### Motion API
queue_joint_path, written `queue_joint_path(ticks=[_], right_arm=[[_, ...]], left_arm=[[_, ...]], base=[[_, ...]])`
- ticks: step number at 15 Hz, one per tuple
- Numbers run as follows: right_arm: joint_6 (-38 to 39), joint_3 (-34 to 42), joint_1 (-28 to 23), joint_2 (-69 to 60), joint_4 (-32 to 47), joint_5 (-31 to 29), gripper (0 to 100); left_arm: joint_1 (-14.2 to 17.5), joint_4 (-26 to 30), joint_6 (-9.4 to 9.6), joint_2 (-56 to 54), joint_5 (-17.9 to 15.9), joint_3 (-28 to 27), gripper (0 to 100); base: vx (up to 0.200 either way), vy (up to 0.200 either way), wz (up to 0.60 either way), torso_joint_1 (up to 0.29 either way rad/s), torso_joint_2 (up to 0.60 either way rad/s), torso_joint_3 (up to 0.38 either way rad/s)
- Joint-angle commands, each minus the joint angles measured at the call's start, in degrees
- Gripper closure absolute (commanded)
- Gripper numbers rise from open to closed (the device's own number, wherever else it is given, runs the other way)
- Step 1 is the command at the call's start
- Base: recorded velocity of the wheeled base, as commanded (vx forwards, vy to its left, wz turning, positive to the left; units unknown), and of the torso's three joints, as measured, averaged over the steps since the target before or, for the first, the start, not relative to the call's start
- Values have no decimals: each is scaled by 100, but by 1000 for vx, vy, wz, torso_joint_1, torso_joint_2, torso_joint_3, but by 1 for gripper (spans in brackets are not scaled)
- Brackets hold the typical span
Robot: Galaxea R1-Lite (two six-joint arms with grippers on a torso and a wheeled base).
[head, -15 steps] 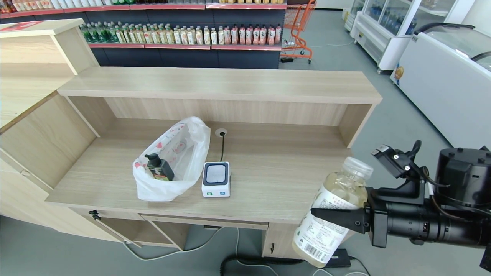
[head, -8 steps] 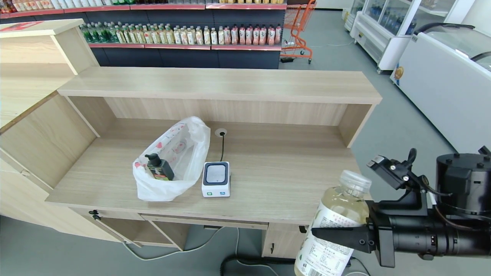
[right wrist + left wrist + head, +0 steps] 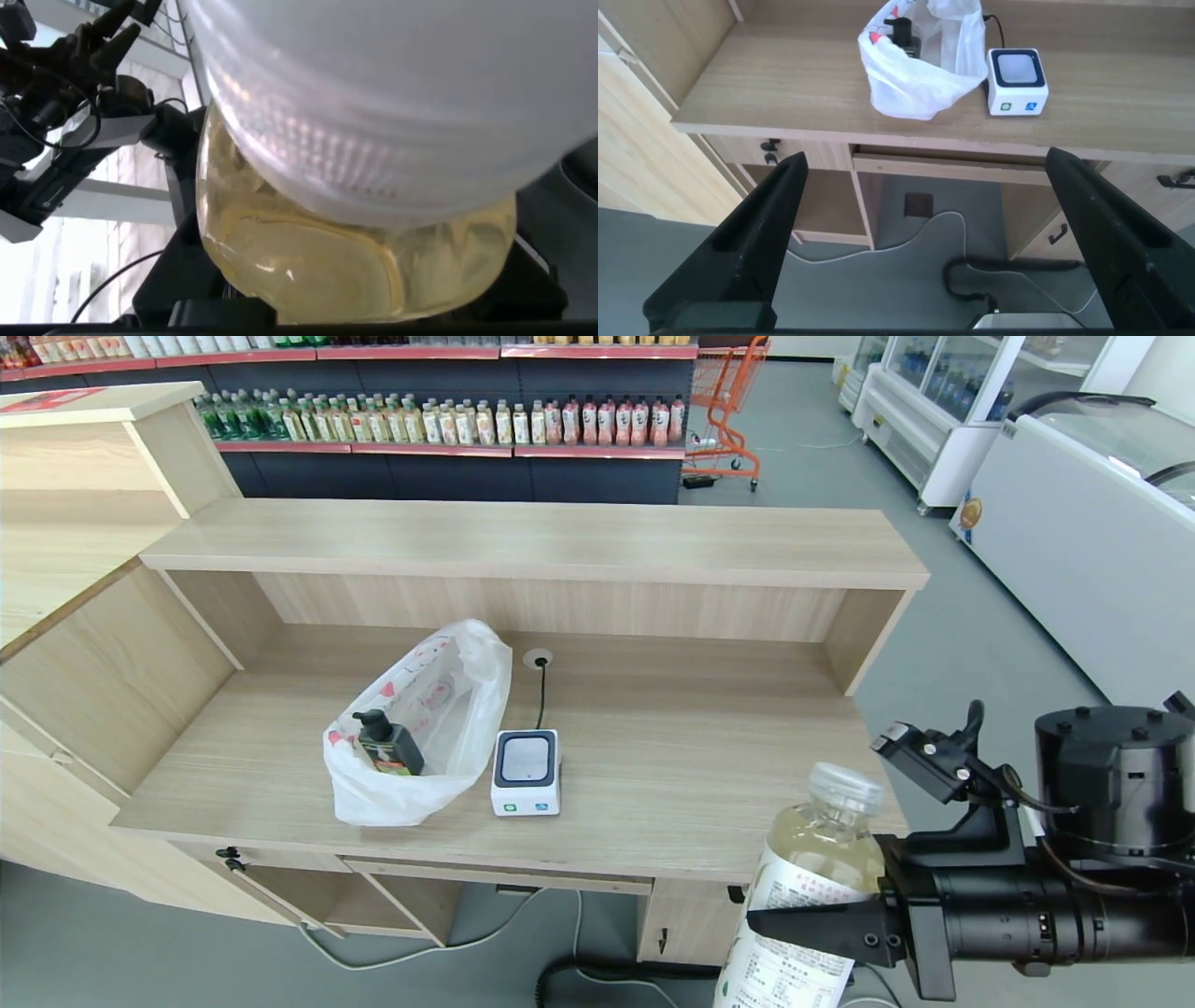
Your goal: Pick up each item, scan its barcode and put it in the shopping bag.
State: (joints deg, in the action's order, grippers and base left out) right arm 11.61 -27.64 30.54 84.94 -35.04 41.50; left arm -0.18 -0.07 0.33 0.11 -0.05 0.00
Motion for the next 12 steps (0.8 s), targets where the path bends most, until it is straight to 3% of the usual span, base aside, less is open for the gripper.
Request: queue_joint_path(ticks=[1, 12], right_arm=[[0, -31, 58, 40, 6, -10, 100], [0, -137, 31, 31, 6, -28, 100]], left_arm=[[1, -1, 2, -2, 5, 0, 0], [1, -1, 2, -2, -4, 0, 0]], base=[[0, 0, 0, 0, 0, 0], [0, 0, 0, 0, 0, 0]])
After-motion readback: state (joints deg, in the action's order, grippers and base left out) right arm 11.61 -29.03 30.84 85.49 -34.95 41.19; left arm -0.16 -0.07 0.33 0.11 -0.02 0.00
